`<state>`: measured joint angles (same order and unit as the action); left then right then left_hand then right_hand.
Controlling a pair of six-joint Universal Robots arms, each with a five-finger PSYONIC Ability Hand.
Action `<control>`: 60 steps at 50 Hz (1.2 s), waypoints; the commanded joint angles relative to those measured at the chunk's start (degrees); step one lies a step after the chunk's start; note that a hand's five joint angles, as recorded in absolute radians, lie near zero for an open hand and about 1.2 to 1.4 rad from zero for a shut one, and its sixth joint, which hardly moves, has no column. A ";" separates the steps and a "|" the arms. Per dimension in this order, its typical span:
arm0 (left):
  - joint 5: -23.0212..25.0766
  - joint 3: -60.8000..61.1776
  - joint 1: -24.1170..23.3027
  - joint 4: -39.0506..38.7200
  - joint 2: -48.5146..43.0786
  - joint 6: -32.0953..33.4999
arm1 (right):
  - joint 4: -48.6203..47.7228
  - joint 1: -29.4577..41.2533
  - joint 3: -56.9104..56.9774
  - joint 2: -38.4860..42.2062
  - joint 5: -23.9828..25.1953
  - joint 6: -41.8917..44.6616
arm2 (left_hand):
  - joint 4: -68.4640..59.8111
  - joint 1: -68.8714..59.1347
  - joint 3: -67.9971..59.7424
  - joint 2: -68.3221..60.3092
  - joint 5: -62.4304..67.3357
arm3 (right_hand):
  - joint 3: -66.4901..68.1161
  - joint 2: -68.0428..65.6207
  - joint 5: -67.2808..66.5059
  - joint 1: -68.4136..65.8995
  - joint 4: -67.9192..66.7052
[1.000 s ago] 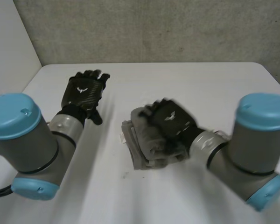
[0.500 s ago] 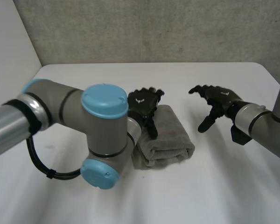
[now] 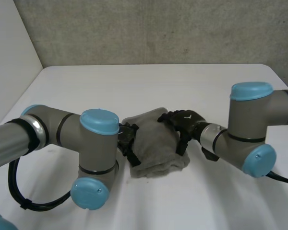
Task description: Fold the towel.
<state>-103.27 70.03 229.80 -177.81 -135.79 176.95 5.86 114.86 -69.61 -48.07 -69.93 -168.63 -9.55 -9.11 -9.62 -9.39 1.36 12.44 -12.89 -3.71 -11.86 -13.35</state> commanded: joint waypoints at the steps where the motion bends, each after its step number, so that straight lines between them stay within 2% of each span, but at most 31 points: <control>1: 0.08 2.39 -0.14 -0.34 3.95 -0.03 | 0.20 0.80 2.02 2.54 -5.46 5.93 | -0.49 -0.94 -0.43 -0.66 -1.31 | -2.44 2.89 3.71 1.86 3.35; 4: 0.08 2.57 -0.14 -0.34 6.14 -0.03 | 0.38 0.63 2.19 0.44 -7.32 6.83 | -0.49 -0.94 -0.42 -0.66 -1.31 | -2.44 2.89 3.71 1.86 3.35; 8: 0.08 2.39 -0.14 -0.17 8.79 -0.03 | 0.46 0.36 2.11 -3.96 -6.97 6.04 | -0.45 -0.89 -0.38 -0.61 -1.36 | -2.44 2.89 3.71 1.86 3.35; 13: 0.08 1.08 0.82 0.27 16.06 0.32 | -0.32 -0.08 2.37 -13.17 -7.76 1.48 | -0.45 -0.89 -0.38 -0.61 -1.36 | -2.44 2.89 3.71 1.86 3.35; 16: 0.08 0.72 2.06 0.54 18.55 1.03 | -0.77 -0.17 2.46 -15.74 -8.99 0.15 | -0.45 -0.89 -0.38 -0.61 -1.36 | -2.44 2.89 3.71 1.86 3.35; 18: 0.08 0.72 5.73 1.50 23.71 2.77 | -2.34 -0.34 2.46 -20.03 -14.06 -2.48 | -0.45 -0.89 -0.38 -0.61 -1.36 | -2.44 2.89 3.71 1.86 3.35; 19: 0.08 0.72 5.75 1.50 23.73 2.78 | -2.35 -0.34 2.46 -20.05 -14.09 -2.49 | -0.45 -0.89 -0.38 -0.61 -1.36 | -2.44 2.89 3.71 1.86 3.35; 21: 0.26 0.81 9.60 2.64 28.37 5.32 | -2.79 -1.48 2.55 -23.37 -19.17 -3.02 | -0.45 -0.89 -0.38 -0.61 -1.36 | -2.44 2.89 3.71 1.86 3.35; 26: 0.43 0.64 13.12 3.61 33.82 7.53 | -1.56 -3.24 3.16 -27.16 -22.17 -2.40 | -0.45 -0.89 -0.38 -0.61 -1.36 | -2.44 2.89 3.71 1.86 3.35; 31: 0.52 0.72 13.92 6.50 38.49 8.06 | 2.03 -4.03 4.56 -29.10 -22.27 -2.75 | -3.35 -3.80 -3.28 -3.52 1.55 | -2.44 2.89 3.71 1.86 3.35; 37: 0.79 0.02 13.84 9.67 39.73 7.53 | 5.30 -3.51 5.36 -29.63 -22.18 -2.93 | -2.17 -2.62 -2.11 -2.34 0.37 | -2.44 2.89 3.71 1.86 3.35; 60: 1.49 1.51 14.01 9.50 40.17 7.53 | 7.40 -3.07 4.04 -29.89 -20.51 -3.02 | -0.49 -0.94 -0.42 -0.66 -1.31 | -2.44 2.89 3.71 1.86 3.35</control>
<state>-102.07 71.56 243.49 -167.94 -95.61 184.54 12.05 111.69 -65.31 -77.92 -90.56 -171.55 -9.55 -9.84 -9.59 -9.46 1.22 12.44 -12.88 -3.14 -11.59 -13.34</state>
